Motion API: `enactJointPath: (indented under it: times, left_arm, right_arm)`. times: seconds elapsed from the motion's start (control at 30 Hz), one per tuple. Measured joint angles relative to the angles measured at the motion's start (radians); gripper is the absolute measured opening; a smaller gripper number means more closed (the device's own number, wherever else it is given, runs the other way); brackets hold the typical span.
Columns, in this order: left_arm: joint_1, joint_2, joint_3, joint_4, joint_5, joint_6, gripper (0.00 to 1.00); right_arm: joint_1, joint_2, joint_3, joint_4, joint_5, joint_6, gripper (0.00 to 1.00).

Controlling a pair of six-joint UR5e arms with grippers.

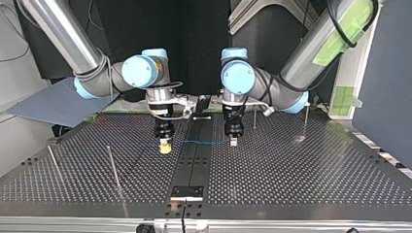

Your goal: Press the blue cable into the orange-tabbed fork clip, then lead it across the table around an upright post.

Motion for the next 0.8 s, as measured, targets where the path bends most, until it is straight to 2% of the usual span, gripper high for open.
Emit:
enactJointPath:
  times: [0.23,0.53,0.8]
  left_arm:
    - [-0.007,0.021,0.037,-0.033,0.0,0.005,0.0]
    - [-0.031,0.022,0.11,-0.093,-0.001,0.008,0.0]
    - [-0.038,0.022,0.173,-0.121,-0.001,0.008,0.0]
  right_arm:
    - [-0.003,-0.055,-0.013,0.005,-0.005,0.007,0.0]
    - [-0.01,-0.075,-0.02,0.029,-0.007,0.013,0.0]
    - [-0.029,-0.096,-0.021,0.034,-0.007,0.033,0.0]
